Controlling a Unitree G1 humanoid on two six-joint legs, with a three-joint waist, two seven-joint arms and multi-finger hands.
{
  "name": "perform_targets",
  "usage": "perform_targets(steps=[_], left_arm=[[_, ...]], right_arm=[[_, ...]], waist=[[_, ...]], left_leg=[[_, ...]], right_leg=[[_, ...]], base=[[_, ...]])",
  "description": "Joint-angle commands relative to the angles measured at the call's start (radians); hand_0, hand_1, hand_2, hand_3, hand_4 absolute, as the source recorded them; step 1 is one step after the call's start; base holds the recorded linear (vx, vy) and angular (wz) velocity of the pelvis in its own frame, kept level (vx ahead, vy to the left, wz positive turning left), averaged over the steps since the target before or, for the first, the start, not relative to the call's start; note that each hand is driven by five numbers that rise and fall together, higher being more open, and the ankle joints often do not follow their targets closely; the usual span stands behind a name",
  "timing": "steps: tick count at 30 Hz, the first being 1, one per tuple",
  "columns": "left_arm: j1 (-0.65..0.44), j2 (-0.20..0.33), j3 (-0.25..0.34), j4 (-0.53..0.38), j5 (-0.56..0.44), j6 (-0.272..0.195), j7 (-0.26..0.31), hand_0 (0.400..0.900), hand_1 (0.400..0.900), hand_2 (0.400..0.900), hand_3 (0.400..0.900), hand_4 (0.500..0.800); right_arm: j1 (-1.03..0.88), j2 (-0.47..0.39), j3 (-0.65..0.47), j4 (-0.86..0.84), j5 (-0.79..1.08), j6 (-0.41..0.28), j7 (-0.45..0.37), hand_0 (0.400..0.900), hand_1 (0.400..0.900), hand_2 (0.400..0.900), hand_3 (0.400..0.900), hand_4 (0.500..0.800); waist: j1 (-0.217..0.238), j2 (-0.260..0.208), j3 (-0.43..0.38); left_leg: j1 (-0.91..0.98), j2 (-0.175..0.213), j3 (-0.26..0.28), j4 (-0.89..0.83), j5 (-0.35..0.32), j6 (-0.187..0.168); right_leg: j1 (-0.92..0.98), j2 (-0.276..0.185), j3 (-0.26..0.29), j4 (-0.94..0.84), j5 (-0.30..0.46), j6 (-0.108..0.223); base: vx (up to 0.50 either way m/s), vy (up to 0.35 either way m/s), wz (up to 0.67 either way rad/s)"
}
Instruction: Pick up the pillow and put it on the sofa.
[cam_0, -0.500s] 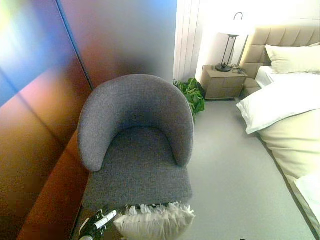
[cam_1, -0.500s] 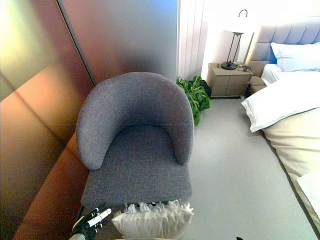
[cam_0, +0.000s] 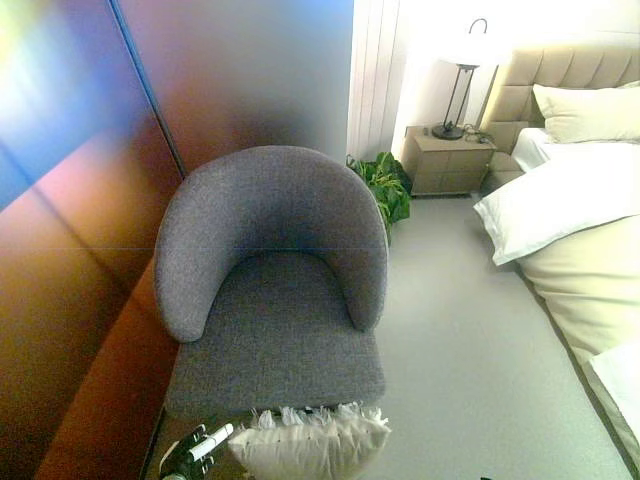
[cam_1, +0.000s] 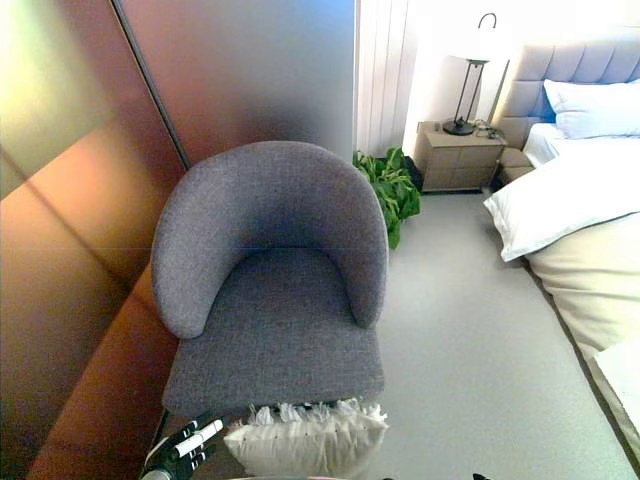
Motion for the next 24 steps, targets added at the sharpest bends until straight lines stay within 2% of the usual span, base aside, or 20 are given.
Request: perform_targets(steps=[1, 5, 8, 9, 12, 13, 16, 20, 24], left_arm=[[-0.070, 0.053, 0.020, -0.034, 0.014, -0.061, 0.042, 0.900, 0.900, 0.900, 0.900, 0.800], [-0.115, 0.093, 0.003, -0.085, 0.013, -0.067, 0.124, 0.900, 0.900, 0.900, 0.900, 0.800], [-0.211, 0.147, -0.023, -0.099, 0.016, -0.060, 0.186, 0.900, 0.900, 0.900, 0.900, 0.800], [-0.247, 0.167, -0.034, -0.099, 0.013, -0.061, 0.198, 0.900, 0.900, 0.900, 0.900, 0.800], [-0.304, 0.201, -0.051, -0.097, -0.004, -0.060, 0.199, 0.900, 0.900, 0.900, 0.900, 0.800], [-0.316, 0.210, -0.060, -0.102, -0.021, -0.075, 0.195, 0.900, 0.900, 0.900, 0.900, 0.800], [-0.325, 0.211, -0.067, -0.133, -0.041, -0.085, 0.203, 0.900, 0.900, 0.900, 0.900, 0.800], [-0.310, 0.185, -0.092, -0.162, -0.054, -0.151, 0.211, 0.900, 0.900, 0.900, 0.900, 0.800], [-0.328, 0.170, -0.102, -0.171, -0.066, -0.162, 0.236, 0.900, 0.900, 0.900, 0.900, 0.800]], right_arm=[[-0.065, -0.072, 0.007, -0.030, -0.036, -0.025, -0.044, 0.900, 0.900, 0.900, 0.900, 0.800], [-0.108, -0.101, 0.035, -0.063, -0.017, -0.039, -0.051, 0.900, 0.900, 0.900, 0.900, 0.800], [-0.188, -0.128, 0.074, -0.090, 0.042, -0.070, -0.080, 0.900, 0.900, 0.900, 0.900, 0.800], [-0.216, -0.136, 0.091, -0.098, 0.073, -0.083, -0.093, 0.900, 0.900, 0.900, 0.900, 0.800], [-0.252, -0.151, 0.108, -0.117, 0.117, -0.113, -0.117, 0.900, 0.900, 0.900, 0.900, 0.800], [-0.259, -0.157, 0.108, -0.137, 0.138, -0.132, -0.134, 0.900, 0.900, 0.900, 0.900, 0.800], [-0.267, -0.163, 0.110, -0.178, 0.161, -0.154, -0.162, 0.900, 0.900, 0.900, 0.900, 0.800], [-0.267, -0.166, 0.108, -0.238, 0.172, -0.173, -0.194, 0.900, 0.900, 0.900, 0.900, 0.800], [-0.281, -0.172, 0.121, -0.265, 0.165, -0.172, -0.200, 0.900, 0.900, 0.900, 0.900, 0.800]], waist=[[-0.019, 0.009, 0.044], [-0.022, 0.016, 0.124], [-0.027, 0.020, 0.247], [-0.028, 0.019, 0.289], [-0.028, 0.025, 0.344], [-0.029, 0.026, 0.380], [-0.030, 0.022, 0.412], [-0.026, 0.018, 0.412], [-0.026, 0.007, 0.412]], left_leg=[[-0.040, -0.028, -0.050, 0.030, -0.063, 0.055], [-0.130, -0.026, -0.065, 0.078, -0.058, 0.058], [-0.292, -0.025, -0.086, 0.178, -0.045, 0.059], [-0.360, -0.024, -0.093, 0.219, -0.037, 0.057], [-0.478, -0.028, -0.110, 0.288, -0.033, 0.060], [-0.522, -0.038, -0.116, 0.311, -0.035, 0.065], [-0.585, -0.054, -0.121, 0.344, -0.048, 0.075], [-0.685, -0.076, -0.131, 0.362, -0.043, 0.086], [-0.777, -0.078, -0.139, 0.411, -0.038, 0.081]], right_leg=[[-0.045, -0.013, -0.047, 0.073, -0.086, 0.031], [-0.125, -0.009, -0.022, 0.108, -0.086, 0.017], [-0.267, 0.006, 0.018, 0.193, -0.085, -0.014], [-0.330, 0.011, 0.027, 0.231, -0.082, -0.025], [-0.448, 0.021, 0.031, 0.312, -0.088, -0.041], [-0.497, 0.022, 0.034, 0.345, -0.088, -0.045], [-0.574, 0.020, 0.036, 0.392, -0.094, -0.045], [-0.682, 0.023, 0.035, 0.433, -0.087, -0.045], [-0.757, 0.031, 0.036, 0.466, -0.083, -0.050]], base=[[-0.01, 0.016, 0.04], [-0.24, 0.034, 0.10], [-0.38, -0.009, 0.26], [-0.43, -0.073, 0.37], [-0.23, -0.051, 0.29], [-0.15, -0.039, 0.27], [-0.10, -0.043, 0.19], [-0.04, -0.028, 0.03], [-0.03, -0.013, -0.10]])
